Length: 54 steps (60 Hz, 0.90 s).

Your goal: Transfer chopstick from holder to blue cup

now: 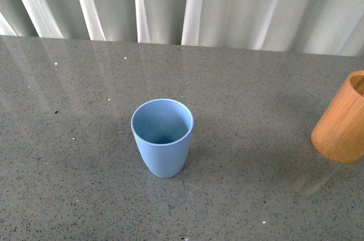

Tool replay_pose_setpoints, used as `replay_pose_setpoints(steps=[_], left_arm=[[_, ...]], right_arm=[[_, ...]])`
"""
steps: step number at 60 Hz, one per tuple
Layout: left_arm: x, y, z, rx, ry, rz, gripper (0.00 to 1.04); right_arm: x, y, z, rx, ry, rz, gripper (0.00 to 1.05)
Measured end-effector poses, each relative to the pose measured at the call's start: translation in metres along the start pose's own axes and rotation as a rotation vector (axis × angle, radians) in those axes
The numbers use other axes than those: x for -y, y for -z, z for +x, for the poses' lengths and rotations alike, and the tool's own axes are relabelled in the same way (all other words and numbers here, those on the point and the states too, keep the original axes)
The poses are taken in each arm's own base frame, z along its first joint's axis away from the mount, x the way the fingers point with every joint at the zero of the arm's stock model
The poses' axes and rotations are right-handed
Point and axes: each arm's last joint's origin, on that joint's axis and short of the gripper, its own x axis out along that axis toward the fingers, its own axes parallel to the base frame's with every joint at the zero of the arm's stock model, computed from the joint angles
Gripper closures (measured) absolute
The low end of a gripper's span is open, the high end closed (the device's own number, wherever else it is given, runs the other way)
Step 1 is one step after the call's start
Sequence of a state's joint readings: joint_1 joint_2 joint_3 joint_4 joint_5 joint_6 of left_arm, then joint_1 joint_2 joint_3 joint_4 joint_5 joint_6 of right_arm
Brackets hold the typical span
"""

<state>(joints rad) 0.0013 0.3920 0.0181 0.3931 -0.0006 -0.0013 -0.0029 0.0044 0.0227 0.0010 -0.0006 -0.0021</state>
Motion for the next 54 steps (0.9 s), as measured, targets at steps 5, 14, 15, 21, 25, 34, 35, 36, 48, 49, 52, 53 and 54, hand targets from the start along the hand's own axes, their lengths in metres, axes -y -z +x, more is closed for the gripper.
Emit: replay_pose_setpoints(steps=[5,14,15,21,25,34,35,36,48,49,52,53,54], left_arm=[[0.000,0.000,-0.003,0.002,0.000,0.000,1.01],[0.000,-0.001,-0.007,0.003,0.000,0.000,1.01],[0.000,-0.001,-0.007,0.003,0.000,0.000,1.01],[0.000,-0.001,-0.010,0.003,0.000,0.000,1.01],[0.000,-0.001,-0.011,0.003,0.000,0.000,1.01],[0.000,0.000,-0.014,0.003,0.000,0.000,1.01],[0.000,0.000,-0.014,0.003,0.000,0.000,1.01],[0.000,0.000,-0.014,0.003,0.000,0.000,1.01],[0.000,0.002,-0.026,0.000,0.000,0.000,1.01],[0.000,0.002,-0.026,0.000,0.000,0.000,1.01],[0.000,0.003,-0.026,-0.003,0.000,0.000,1.01],[0.000,0.003,-0.026,-0.004,0.000,0.000,1.01],[0.000,0.003,-0.026,-0.004,0.000,0.000,1.01]], right_arm=[[0.000,0.000,0.000,0.000,0.000,0.000,0.10],[0.000,0.000,0.000,0.000,0.000,0.000,0.10],[0.000,0.000,0.000,0.000,0.000,0.000,0.10],[0.000,0.000,0.000,0.000,0.000,0.000,0.10],[0.000,0.000,0.000,0.000,0.000,0.000,0.10],[0.000,0.000,0.000,0.000,0.000,0.000,0.10],[0.000,0.000,0.000,0.000,0.000,0.000,0.10],[0.000,0.000,0.000,0.000,0.000,0.000,0.10],[0.000,0.000,0.000,0.000,0.000,0.000,0.10],[0.000,0.000,0.000,0.000,0.000,0.000,0.10],[0.000,0.000,0.000,0.000,0.000,0.000,0.10],[0.000,0.000,0.000,0.000,0.000,0.000,0.10],[0.000,0.000,0.000,0.000,0.000,0.000,0.10]])
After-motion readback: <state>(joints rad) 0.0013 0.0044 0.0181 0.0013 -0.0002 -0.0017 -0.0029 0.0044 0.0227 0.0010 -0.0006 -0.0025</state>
